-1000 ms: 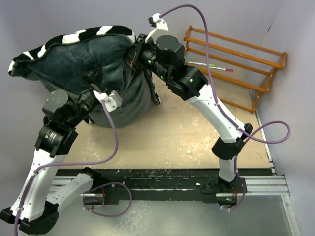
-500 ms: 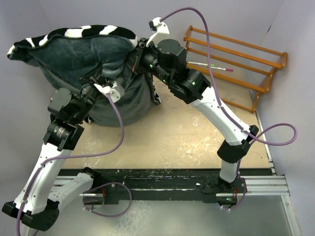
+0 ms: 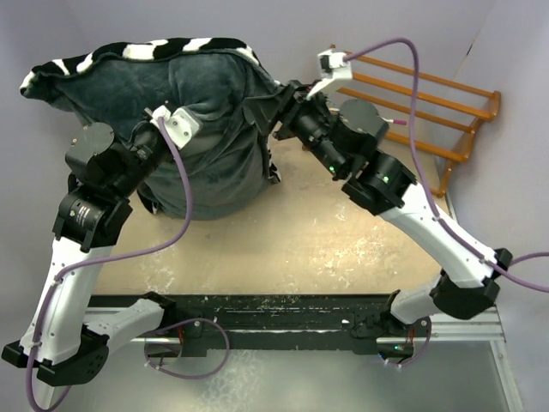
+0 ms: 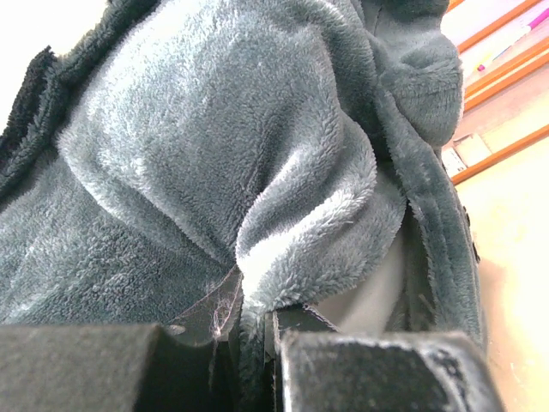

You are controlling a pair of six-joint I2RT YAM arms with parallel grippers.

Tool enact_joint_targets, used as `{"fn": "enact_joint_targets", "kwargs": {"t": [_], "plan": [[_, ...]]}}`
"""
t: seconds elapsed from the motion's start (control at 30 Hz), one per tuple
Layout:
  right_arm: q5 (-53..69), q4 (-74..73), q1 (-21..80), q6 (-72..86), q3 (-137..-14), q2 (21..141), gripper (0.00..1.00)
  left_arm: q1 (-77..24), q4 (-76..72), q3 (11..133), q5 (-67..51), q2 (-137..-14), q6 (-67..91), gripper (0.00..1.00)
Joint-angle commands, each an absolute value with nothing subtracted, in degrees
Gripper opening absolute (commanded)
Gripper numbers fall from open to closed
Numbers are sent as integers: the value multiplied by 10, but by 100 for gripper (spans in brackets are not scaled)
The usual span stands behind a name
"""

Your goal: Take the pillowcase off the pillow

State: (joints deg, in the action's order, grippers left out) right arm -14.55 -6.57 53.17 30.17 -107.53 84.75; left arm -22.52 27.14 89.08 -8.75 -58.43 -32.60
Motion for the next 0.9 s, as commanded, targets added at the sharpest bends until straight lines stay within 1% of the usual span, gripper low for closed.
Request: {"fn": "enact_joint_targets", "kwargs": {"t": [0.0,0.1,0.2,0.33,0.47,0.67,0.73,0.87], "plan": [[-230,38,555,250,-1010,771,51,-225,238,931,-78,-591,-281,3],[-243,111,614,195,-952,744,57,-225,240,936,-74,-597,-276,3],[-214,114,659,152,-961,777,61,-224,239,943,-73,-605,-274,3],[-175,118,686,117,-984,839,61,-225,243,959,-72,-611,-271,3],[-149,100,686,108,-1020,892,60,-224,257,974,-73,-611,-272,3],[-171,93,654,98,-1060,948,61,-224,280,990,-80,-601,-269,3],[-189,105,636,105,-1044,945,63,-224,291,999,-84,-599,-266,2],[-239,143,595,111,-964,905,69,-224,308,1013,-93,-591,-261,2]]}}
